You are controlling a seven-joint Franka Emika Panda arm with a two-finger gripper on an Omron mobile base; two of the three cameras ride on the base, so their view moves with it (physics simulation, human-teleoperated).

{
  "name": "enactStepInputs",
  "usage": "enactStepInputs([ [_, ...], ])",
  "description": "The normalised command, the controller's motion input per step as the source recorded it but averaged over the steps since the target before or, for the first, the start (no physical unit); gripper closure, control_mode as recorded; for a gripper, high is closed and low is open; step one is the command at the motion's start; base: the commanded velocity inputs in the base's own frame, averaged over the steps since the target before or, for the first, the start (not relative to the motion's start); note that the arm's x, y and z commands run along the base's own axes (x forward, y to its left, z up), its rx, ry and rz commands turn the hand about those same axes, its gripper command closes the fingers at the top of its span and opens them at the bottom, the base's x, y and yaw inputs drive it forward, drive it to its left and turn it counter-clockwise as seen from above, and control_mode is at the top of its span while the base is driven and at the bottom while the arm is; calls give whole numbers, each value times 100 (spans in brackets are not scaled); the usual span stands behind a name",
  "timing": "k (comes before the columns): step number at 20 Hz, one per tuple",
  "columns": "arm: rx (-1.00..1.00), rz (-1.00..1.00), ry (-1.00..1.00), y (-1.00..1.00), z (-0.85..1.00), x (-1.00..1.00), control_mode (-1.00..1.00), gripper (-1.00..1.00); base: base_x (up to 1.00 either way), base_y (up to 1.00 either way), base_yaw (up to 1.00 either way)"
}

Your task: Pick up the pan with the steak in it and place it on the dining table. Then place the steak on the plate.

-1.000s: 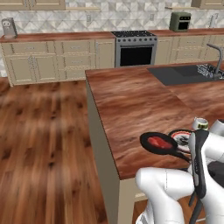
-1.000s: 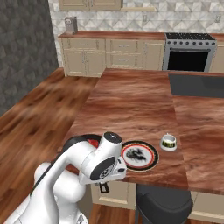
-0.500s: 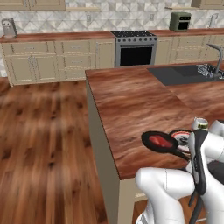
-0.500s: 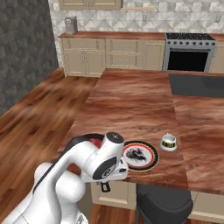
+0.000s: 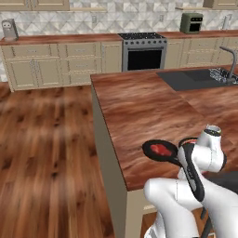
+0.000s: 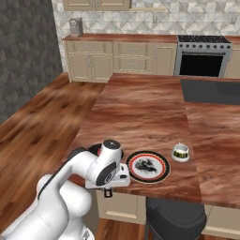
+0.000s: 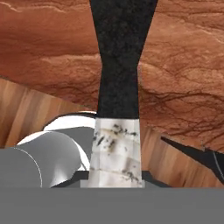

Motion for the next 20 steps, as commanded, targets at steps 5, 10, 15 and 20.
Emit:
enactStepInputs([
  [5,-7,-1,0,30,-58,51,-100,100,0,0,0],
  [10,-3,0,0,7,-64,15,-100,100,0,0,0],
  [15,-2,0,-1,4,-36,0,-100,100,0,0,0],
  [20,0,0,0,0,0,0,-100,-100,0,0,0],
])
